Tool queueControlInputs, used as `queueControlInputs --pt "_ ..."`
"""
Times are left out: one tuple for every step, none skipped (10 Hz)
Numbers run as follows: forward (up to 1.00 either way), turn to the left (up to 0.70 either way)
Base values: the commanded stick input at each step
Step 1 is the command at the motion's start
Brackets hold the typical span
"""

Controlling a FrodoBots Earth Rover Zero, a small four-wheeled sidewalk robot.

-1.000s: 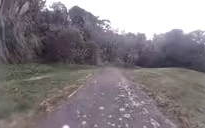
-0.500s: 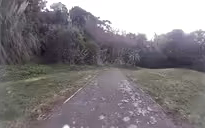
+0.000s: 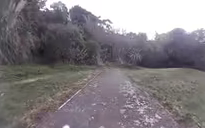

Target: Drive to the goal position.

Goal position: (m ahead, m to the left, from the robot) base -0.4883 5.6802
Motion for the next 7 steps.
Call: queueControlInputs --pt "0.45 0.0" --pt "0.45 0.0" --pt "0.45 0.0" --pt "0.45 0.0" --pt "0.45 0.0" --pt "0.45 0.0" --pt "0.45 0.0"
